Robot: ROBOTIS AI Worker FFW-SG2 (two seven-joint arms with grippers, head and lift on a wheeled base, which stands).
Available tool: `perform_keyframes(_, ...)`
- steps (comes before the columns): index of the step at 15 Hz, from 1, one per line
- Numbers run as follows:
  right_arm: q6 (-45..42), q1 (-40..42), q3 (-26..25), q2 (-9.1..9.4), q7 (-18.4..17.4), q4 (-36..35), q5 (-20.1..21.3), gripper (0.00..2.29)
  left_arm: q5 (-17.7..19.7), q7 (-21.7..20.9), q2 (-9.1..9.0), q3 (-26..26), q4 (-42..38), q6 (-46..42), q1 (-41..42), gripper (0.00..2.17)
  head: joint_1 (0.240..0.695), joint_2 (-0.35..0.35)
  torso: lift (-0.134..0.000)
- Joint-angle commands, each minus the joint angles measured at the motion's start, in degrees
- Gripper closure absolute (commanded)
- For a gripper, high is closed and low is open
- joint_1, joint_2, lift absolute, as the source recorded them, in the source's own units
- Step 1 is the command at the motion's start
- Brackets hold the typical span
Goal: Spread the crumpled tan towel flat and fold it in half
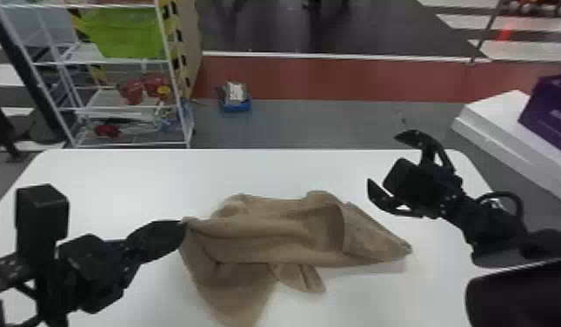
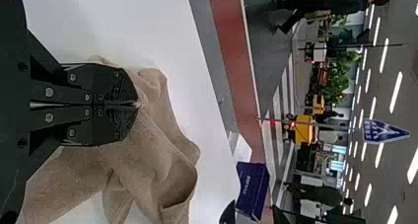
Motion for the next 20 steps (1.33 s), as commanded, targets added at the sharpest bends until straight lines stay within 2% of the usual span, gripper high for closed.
perform_keyframes(1, -0.88, 0.19, 0.25, 0.05, -1.70, 1.15, 6.56, 0.06, 0.04, 0.00, -0.15, -0.04, 0.19, -0.08, -0.17, 1.88, 0.695, -0.029, -0.123)
perform_keyframes(2, 0.00, 0.90, -0.01, 0.05, -0.56, 0.45, 5.16, 0.05, -0.05, 0.00, -0.15, 0.05, 0.27, -0.08, -0.35, 1.88, 0.695, -0.034, -0.123)
perform_keyframes(3, 1.93, 1.69, -0.19, 0.05, 2.43, -1.22, 3.31, 0.06, -0.05, 0.00, -0.15, 0.05, 0.36, -0.08, -0.44, 1.88, 0.695, -0.038, -0.123)
perform_keyframes(5, 1.40, 4.68, -0.01, -0.21, 8.84, -4.56, 2.96, 0.10, -0.05, 0.00, -0.15, 0.05, 0.62, -0.08, -0.61, 1.88, 0.695, -0.040, -0.123)
perform_keyframes(7, 2.63, 7.14, 1.40, -0.21, 14.91, -6.58, 1.99, 0.26, -0.14, 0.00, -0.15, 0.05, 1.06, -0.08, -0.88, 1.88, 0.695, -0.024, -0.123)
perform_keyframes(9, 10.54, 8.19, 2.89, -0.03, 15.96, -8.34, -3.81, 0.28, -0.22, 0.00, -0.15, -0.04, 1.42, -0.08, -1.23, 1.88, 0.695, -0.007, -0.123)
perform_keyframes(11, 16.87, 8.28, 4.12, -0.03, 16.49, -9.83, -5.92, 0.28, -0.40, 0.00, -0.15, -0.04, 1.42, 0.09, -1.23, 1.88, 0.695, 0.013, -0.123)
perform_keyframes(16, 22.32, 8.63, 6.41, -0.47, 20.18, -9.74, -2.93, 0.28, -0.40, 0.00, -0.15, 0.14, 1.77, -0.08, -1.23, 1.88, 0.695, 0.025, -0.123)
perform_keyframes(20, 22.32, 7.93, 6.41, -0.82, 19.65, -8.69, -1.88, 0.28, -0.40, 0.00, -0.15, 0.22, 2.03, -0.26, -1.32, 1.88, 0.695, 0.023, -0.123)
